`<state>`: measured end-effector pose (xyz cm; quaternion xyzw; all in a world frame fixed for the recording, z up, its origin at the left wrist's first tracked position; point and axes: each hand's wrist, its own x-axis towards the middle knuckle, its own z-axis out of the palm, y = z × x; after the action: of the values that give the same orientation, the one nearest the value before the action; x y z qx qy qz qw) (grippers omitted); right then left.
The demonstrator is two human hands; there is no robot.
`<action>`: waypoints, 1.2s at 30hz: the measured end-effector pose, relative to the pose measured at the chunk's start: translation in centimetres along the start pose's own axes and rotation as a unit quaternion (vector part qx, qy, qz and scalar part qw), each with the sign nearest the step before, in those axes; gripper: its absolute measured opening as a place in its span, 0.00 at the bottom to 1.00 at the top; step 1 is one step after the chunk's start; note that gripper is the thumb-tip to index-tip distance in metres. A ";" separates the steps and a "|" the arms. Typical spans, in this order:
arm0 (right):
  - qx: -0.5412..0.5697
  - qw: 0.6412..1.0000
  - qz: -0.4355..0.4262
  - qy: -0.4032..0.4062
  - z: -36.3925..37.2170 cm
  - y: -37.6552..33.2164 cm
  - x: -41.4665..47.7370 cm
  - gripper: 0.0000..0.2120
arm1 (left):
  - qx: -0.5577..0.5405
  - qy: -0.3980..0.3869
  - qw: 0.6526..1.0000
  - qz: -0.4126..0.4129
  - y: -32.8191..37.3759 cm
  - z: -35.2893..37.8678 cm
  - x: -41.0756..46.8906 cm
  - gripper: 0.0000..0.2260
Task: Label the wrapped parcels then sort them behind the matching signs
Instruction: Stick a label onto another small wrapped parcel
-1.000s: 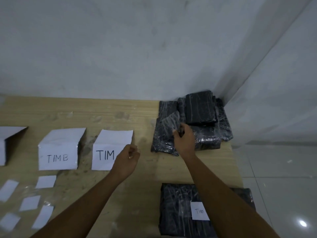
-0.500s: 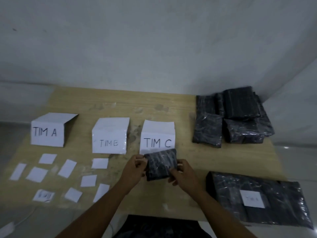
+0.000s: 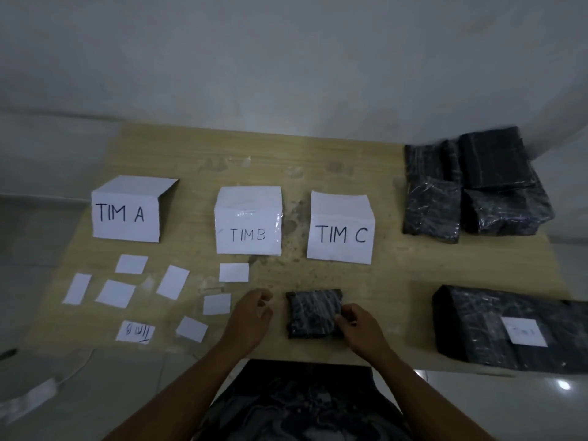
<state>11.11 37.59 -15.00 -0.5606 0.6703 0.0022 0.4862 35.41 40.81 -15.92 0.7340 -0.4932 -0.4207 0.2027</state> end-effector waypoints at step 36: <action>-0.499 0.767 -0.400 -0.054 11.1 -8.5 1.6 0.36 | 0.028 0.118 0.992 0.017 -6.7 -4.5 -4.6 0.13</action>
<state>24.89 39.31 -17.27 -0.9407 0.2624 0.1715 0.1299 42.10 47.29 -16.26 0.7756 -0.4896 -0.3138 0.2458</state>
